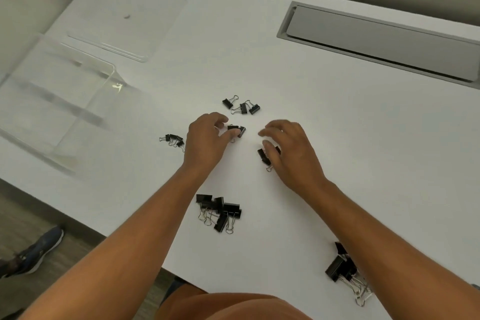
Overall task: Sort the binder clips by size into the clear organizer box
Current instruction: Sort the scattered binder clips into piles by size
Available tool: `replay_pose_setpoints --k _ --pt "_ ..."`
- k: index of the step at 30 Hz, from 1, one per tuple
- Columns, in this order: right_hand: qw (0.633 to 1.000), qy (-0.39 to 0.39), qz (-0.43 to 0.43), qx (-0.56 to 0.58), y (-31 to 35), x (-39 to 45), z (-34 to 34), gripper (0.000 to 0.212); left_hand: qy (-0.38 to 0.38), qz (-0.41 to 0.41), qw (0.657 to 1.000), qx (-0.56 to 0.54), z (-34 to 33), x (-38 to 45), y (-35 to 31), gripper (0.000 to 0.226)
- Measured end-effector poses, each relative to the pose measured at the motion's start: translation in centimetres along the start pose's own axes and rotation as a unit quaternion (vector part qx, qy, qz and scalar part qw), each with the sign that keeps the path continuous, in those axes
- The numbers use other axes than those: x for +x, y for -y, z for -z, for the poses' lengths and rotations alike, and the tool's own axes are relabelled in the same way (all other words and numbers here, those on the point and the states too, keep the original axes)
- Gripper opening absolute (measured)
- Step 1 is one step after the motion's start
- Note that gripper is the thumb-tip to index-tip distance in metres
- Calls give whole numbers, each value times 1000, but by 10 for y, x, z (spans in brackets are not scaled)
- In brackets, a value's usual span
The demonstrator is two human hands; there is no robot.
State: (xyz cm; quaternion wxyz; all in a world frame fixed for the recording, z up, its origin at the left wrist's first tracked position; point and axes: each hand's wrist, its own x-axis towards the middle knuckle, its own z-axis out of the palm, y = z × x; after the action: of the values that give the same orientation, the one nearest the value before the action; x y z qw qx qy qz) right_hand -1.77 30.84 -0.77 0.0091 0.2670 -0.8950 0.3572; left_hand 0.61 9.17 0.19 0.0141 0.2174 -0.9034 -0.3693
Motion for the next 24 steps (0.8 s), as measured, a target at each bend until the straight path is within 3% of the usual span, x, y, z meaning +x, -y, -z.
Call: replay_pose_setpoints --k 5,10,13,17,24 --pt "998 3 -18 -57 9 45 -14 34 45 -69 993 83 1 9 2 32" --pt "991 96 -38 -88 25 59 -22 42 62 -86 991 78 5 15 9 14" --pt "988 113 -69 -75 25 54 -30 30 52 -90 994 25 10 13 13 4" --pt "988 75 -128 -33 27 50 -30 22 40 -43 996 -64 23 17 20 5" --pt "981 94 -168 -14 42 61 -34 18 71 -97 992 42 24 48 26 17"
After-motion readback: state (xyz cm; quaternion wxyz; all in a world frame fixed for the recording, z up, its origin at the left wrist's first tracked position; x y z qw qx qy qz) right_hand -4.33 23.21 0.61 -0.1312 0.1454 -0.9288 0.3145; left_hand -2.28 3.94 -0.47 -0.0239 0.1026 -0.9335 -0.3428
